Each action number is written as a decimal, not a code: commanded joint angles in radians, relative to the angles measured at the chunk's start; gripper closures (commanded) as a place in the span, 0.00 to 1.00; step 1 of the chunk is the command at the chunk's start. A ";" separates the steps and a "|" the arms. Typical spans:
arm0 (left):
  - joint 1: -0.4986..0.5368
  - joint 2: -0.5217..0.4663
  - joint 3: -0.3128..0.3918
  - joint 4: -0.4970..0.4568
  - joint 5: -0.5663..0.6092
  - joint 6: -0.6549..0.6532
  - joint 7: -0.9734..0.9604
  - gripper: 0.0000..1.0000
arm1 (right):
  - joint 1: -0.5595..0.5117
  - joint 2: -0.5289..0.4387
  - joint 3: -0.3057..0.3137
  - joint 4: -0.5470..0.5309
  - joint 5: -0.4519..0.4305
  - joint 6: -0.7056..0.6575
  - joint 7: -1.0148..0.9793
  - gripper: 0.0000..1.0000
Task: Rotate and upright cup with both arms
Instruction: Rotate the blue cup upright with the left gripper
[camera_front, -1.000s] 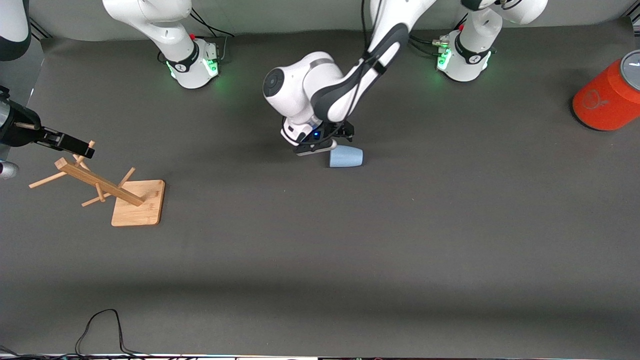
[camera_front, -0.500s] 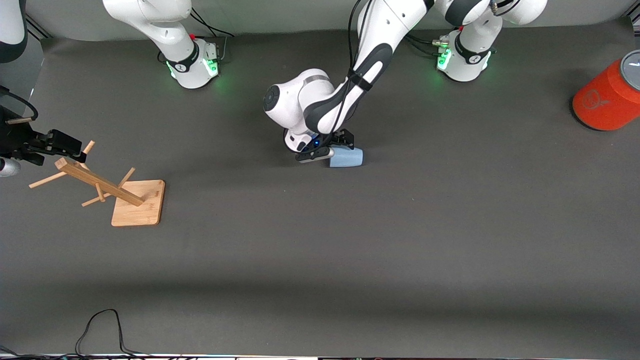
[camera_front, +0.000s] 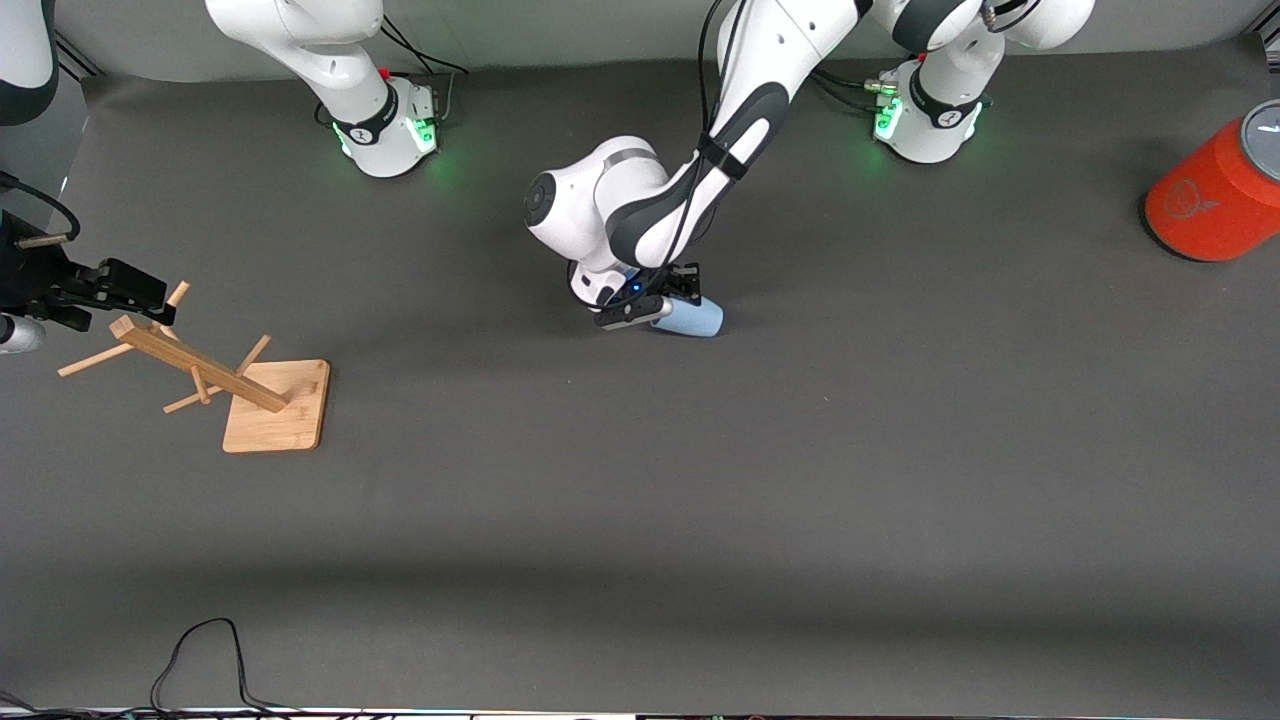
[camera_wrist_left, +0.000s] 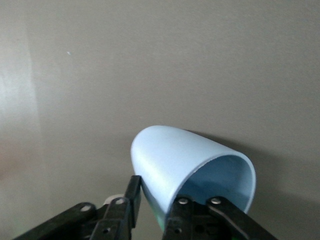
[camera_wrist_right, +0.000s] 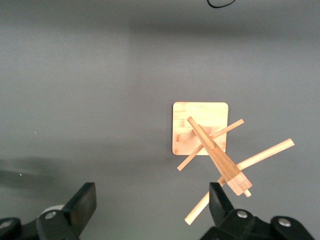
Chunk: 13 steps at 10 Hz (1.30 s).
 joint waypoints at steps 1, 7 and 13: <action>0.079 -0.060 -0.016 0.021 -0.056 -0.060 0.091 1.00 | 0.073 -0.020 -0.057 -0.016 -0.009 0.005 -0.016 0.00; 0.360 -0.414 -0.024 -0.407 -0.406 0.246 0.350 1.00 | 0.110 -0.014 -0.099 -0.018 -0.009 0.005 -0.018 0.00; 0.230 -0.512 -0.031 -0.700 -0.476 0.746 0.141 1.00 | 0.107 0.002 -0.101 -0.007 -0.002 0.007 -0.015 0.00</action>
